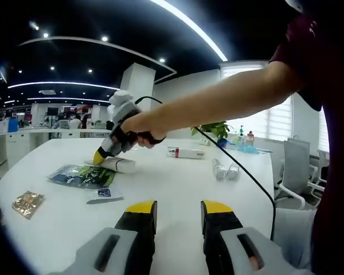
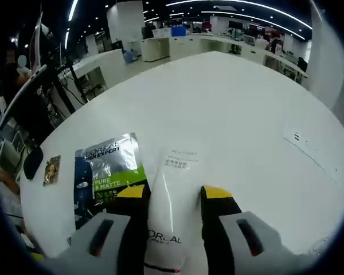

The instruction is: Arrange the skincare products in the storage area until every visible bottle or jar stands upright without overlapping.

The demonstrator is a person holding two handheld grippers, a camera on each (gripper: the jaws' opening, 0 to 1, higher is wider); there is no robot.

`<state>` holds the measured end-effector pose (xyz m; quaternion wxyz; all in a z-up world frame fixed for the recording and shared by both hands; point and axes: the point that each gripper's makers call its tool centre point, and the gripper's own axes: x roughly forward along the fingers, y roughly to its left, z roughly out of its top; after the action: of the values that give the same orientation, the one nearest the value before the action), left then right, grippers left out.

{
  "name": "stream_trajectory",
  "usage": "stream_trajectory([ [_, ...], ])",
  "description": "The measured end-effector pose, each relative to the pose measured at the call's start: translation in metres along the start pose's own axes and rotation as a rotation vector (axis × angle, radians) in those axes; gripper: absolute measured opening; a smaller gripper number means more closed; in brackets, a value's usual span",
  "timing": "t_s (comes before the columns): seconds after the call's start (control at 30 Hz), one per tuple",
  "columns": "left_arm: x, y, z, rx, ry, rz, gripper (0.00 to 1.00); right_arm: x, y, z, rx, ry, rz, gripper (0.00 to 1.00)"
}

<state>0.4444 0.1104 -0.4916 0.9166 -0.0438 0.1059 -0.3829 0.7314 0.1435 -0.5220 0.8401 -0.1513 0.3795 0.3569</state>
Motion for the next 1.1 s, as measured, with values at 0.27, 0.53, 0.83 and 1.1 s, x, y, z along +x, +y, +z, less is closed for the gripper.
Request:
stream_trajectory([
  [0.27,-0.001,0.000,-0.001,0.007,0.002,-0.001,0.31,-0.009,-0.007,0.002,0.033,-0.038,0.031,0.12],
  [0.53,0.000,-0.001,-0.002,0.014,0.008,-0.005,0.31,-0.023,-0.008,0.004,0.014,-0.077,0.055,0.04],
  [0.83,0.001,-0.002,-0.003,0.014,0.012,-0.004,0.31,-0.064,-0.043,0.035,0.184,-0.379,0.014,0.05],
  [1.1,0.000,0.009,0.012,-0.146,-0.028,0.039,0.30,-0.088,-0.053,0.034,0.193,-0.561,-0.028,0.05],
])
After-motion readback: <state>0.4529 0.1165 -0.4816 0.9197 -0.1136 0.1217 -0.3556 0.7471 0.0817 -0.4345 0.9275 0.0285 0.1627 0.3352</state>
